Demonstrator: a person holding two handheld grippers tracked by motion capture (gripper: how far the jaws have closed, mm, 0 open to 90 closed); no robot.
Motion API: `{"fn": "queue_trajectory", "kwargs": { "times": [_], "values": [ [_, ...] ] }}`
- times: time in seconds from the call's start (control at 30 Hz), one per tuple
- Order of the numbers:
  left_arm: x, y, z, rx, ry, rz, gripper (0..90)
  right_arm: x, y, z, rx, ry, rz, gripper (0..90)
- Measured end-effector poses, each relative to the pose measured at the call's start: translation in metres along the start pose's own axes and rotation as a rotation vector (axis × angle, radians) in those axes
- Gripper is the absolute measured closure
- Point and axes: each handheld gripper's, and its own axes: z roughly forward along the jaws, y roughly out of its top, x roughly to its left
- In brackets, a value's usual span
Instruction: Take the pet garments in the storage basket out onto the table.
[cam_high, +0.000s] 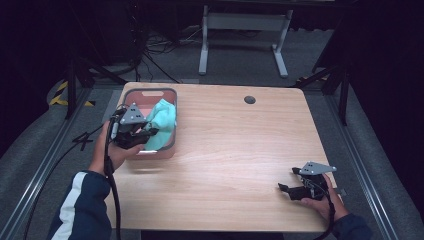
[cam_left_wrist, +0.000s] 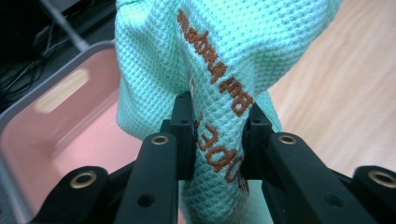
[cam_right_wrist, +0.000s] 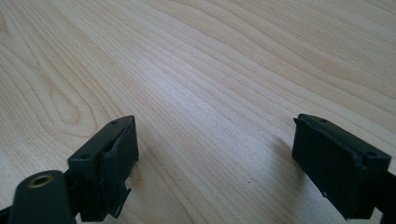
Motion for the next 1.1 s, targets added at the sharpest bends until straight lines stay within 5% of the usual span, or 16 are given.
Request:
{"fn": "queue_trajectory", "kwargs": {
  "times": [0.27,0.77,0.93,1.1],
  "values": [
    [-0.026,0.016,0.014,-0.004,-0.053,0.055,72.7,0.0,0.0,0.0,0.0,0.001,-0.001,15.0],
    [-0.072,0.044,0.07,0.073,-0.153,0.159,72.5,0.0,0.0,0.0,-0.001,0.001,-0.002,15.0],
    [-0.09,0.053,0.101,0.146,-0.177,0.221,72.5,0.0,0.0,0.0,-0.001,0.002,-0.002,15.0],
    [-0.097,0.053,0.125,0.189,-0.185,0.213,72.4,0.0,0.0,0.0,-0.001,0.001,-0.002,15.0]
  ]
}}
